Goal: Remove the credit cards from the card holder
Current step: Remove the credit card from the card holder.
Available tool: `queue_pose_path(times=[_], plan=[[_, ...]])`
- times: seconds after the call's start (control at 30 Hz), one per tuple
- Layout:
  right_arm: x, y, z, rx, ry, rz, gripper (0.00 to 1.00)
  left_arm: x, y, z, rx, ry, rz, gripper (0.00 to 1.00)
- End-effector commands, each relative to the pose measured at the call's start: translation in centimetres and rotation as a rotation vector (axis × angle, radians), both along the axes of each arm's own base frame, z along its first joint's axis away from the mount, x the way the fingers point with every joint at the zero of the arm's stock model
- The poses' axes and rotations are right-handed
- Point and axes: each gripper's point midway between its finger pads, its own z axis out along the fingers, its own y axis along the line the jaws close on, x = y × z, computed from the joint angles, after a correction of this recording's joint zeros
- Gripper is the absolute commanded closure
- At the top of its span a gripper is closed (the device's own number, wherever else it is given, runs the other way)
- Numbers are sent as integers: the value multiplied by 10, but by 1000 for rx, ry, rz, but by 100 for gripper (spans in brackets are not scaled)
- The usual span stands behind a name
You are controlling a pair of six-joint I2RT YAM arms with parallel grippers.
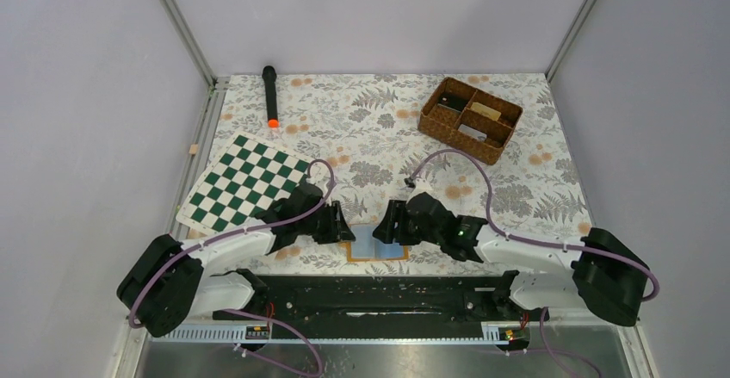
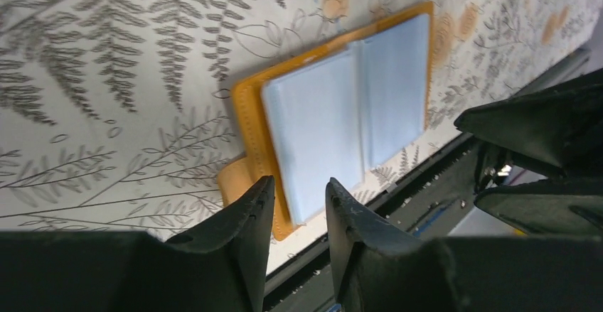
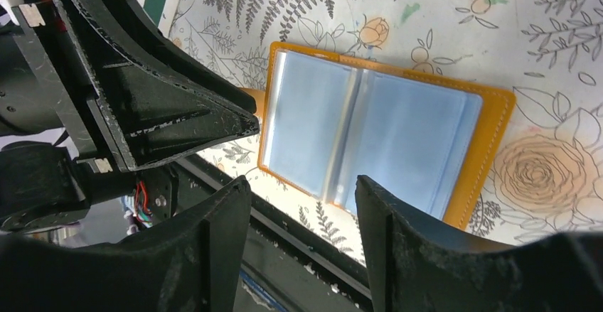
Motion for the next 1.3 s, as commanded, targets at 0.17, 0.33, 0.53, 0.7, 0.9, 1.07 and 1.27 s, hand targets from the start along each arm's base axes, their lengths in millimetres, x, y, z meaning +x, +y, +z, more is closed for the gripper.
queue_pose_path(times=[0.17,0.33,0.53,0.7,0.9,1.07,1.27], plan=[[19,30,0,-32,-85,2,40,7,15,-20,85,-29,45,74],[14,34,-23,-53,-56,10,46,5,15,-26,90,-20,32,77],[8,25,-42,-52,-32,-16,53,-1,5,-19,14,-23,-11,82],[4,15,-51,-69,-28,-31,57,-1,9,-16,39,-27,-1,85],[1,14,-51,-65,-29,-30,57,-6,-18,40,-182,-63,-47,82],[2,14,-48,-59,-36,-34,57,-8,-34,57,-231,-85,-85,82],[1,13,-46,-59,-36,-38,57,0,-26,22,-124,-56,-47,87]])
